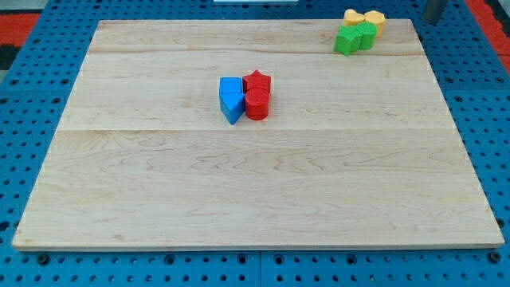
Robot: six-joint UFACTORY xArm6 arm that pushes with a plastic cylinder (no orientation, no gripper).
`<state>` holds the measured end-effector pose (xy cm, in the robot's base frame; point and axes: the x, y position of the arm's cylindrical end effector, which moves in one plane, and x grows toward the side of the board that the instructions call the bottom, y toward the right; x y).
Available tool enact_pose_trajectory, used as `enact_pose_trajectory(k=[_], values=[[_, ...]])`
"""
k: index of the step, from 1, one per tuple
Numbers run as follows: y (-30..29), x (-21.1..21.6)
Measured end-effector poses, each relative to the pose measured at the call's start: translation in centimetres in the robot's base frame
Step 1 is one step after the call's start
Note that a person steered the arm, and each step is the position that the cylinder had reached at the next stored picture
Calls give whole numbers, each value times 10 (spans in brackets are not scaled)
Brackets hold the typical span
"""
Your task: Push the yellow hexagon along with the yellow heart slightly left
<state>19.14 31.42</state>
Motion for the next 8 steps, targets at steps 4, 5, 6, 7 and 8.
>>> enact_pose_trajectory(k=[4,5,6,7,8], values=[[-87,0],[-106,1],[-114,0],[-116,0],[-116,0]])
